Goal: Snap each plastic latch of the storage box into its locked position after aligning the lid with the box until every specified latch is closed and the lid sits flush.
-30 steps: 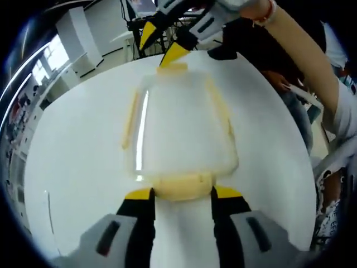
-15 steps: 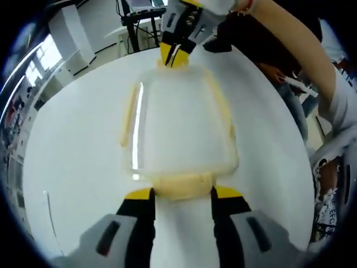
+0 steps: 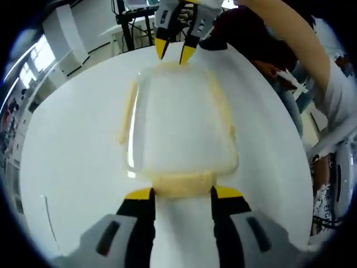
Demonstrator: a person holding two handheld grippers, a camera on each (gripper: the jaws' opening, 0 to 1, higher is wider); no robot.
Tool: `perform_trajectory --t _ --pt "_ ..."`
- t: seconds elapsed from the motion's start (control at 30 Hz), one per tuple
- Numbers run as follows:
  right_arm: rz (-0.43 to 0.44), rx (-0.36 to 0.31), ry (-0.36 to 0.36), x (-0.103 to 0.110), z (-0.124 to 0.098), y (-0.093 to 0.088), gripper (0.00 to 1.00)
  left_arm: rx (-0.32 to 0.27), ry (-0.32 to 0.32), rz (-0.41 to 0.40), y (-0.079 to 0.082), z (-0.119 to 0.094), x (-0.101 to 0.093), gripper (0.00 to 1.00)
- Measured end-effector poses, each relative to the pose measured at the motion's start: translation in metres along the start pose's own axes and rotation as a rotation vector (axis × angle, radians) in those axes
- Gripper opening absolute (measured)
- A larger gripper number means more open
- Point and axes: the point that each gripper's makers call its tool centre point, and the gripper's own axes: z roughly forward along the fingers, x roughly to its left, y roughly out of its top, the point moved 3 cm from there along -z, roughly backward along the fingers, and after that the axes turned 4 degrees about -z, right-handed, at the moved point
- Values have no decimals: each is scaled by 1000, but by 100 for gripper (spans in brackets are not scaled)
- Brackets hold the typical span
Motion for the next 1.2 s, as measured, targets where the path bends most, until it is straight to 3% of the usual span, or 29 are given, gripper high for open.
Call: perform_trajectory --t 0.17,0.23,0.33,0.4,0.5,0.57,0.63,0.67,0.73,1.03,1.2 --pt "-7 50 67 6 -3 -10 31 -3 -12 8 0 1 1 39" --pt "11 41 90 9 -3 -12 36 0 -17 23 0 1 1 39" --pt "45 39 149 18 4 -17 42 1 -21 28 1 2 4 39" --pt "40 55 140 17 12 -23 44 -7 -20 31 2 2 6 39" --pt "56 -38 157 15 19 -15 44 -22 -16 73 5 2 8 42" --pt "46 -32 144 11 16 -16 45 -26 -3 82 7 2 11 45" --pt "41 -80 163 11 17 -8 43 -28 -2 96 9 3 11 45" --pt "31 -100 178 13 17 -5 41 16 -24 95 6 1 7 44" --pt "6 -84 178 10 17 -7 43 -11 -9 96 13 -2 9 43" --pt "-49 -59 249 7 18 -3 42 4 -50 80 8 4 12 42" --pt "-62 -29 256 11 18 -1 41 55 -43 81 9 4 12 41"
